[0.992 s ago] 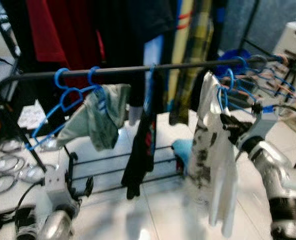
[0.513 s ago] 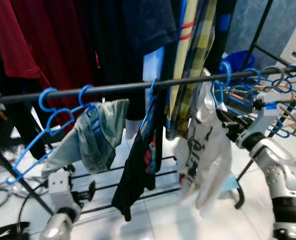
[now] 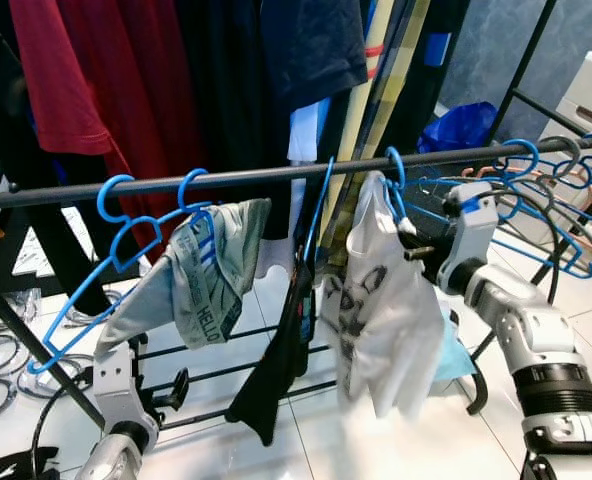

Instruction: Hang hanger

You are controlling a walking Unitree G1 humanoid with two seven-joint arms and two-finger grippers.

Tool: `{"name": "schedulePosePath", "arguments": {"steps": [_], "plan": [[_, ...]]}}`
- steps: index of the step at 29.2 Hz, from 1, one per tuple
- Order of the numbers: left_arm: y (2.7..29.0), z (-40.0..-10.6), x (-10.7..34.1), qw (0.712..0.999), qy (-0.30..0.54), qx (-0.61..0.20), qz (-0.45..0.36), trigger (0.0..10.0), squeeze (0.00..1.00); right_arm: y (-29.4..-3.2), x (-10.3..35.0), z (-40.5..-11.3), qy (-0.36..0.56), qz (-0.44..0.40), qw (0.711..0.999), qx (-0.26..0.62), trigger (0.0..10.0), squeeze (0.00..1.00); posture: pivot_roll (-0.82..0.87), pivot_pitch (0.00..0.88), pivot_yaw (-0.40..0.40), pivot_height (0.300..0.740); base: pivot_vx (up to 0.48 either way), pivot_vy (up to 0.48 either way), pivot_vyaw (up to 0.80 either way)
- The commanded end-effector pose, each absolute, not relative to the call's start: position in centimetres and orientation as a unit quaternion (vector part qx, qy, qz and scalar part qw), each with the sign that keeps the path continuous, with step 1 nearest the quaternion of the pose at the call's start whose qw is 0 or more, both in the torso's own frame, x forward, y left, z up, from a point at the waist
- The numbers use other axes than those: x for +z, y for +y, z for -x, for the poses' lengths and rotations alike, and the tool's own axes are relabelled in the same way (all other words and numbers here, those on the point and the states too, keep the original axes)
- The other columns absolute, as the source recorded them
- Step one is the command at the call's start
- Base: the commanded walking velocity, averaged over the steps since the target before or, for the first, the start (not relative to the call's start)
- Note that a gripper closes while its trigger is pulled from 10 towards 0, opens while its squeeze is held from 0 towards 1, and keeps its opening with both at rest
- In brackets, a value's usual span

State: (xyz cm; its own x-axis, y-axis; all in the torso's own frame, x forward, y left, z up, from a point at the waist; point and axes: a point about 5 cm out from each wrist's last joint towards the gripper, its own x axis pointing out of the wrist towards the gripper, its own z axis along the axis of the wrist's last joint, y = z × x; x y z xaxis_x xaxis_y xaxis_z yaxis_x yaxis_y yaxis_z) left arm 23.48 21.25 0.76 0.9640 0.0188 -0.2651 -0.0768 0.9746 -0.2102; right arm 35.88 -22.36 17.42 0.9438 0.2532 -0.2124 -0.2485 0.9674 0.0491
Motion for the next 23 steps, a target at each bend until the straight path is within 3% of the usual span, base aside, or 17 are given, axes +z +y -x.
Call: {"name": "schedulePosePath", "arguments": {"steps": [1, 5, 6, 10, 11, 17, 23], "plan": [[21.4, -23.1, 0.3, 0.984, 0.139, 0.025, 0.109, 10.0, 0.00, -23.0, 15.8, -35.7, 0.151, -0.004, 0.984, 0.096, 10.0, 0.00, -0.05, 0.080, -0.026, 0.740, 0.000, 0.000, 0.00], [21.4, -23.2, 0.3, 0.984, 0.138, 0.025, 0.110, 10.0, 0.00, -23.6, 15.5, -35.8, 0.148, -0.007, 0.986, 0.074, 10.0, 0.00, -0.05, 0.081, -0.028, 0.740, 0.000, 0.000, 0.00], [21.4, -23.1, 0.3, 0.984, 0.137, 0.024, 0.111, 10.0, 0.00, -23.7, 15.6, -35.8, 0.131, -0.016, 0.989, 0.069, 10.0, 0.86, -0.05, 0.080, -0.028, 0.740, 0.000, 0.000, 0.00], [21.4, -23.1, 0.3, 0.984, 0.137, 0.024, 0.111, 10.0, 0.00, -23.8, 15.8, -35.8, 0.119, -0.023, 0.991, 0.065, 10.0, 0.86, -0.05, 0.080, -0.031, 0.740, 0.000, 0.000, 0.00], [21.4, -23.1, 0.3, 0.984, 0.136, 0.024, 0.111, 10.0, 0.00, -23.8, 15.8, -35.7, 0.101, -0.034, 0.992, 0.062, 10.0, 1.00, -0.05, 0.078, -0.035, 0.740, 0.000, 0.000, 0.00], [21.4, -23.1, 0.3, 0.984, 0.131, 0.029, 0.116, 10.0, 0.00, -23.3, 16.3, -35.0, 0.034, -0.073, 0.993, 0.090, 10.0, 1.00, -0.05, 0.079, -0.044, 0.740, 0.000, 0.000, 0.00], [21.7, -22.9, 0.4, 0.983, 0.126, 0.039, 0.125, 10.0, 0.00, -23.4, 16.6, -33.3, -0.008, -0.047, 0.994, 0.098, 10.0, 1.00, -0.06, 0.077, -0.052, 0.740, 0.000, 0.000, 0.00]]}}
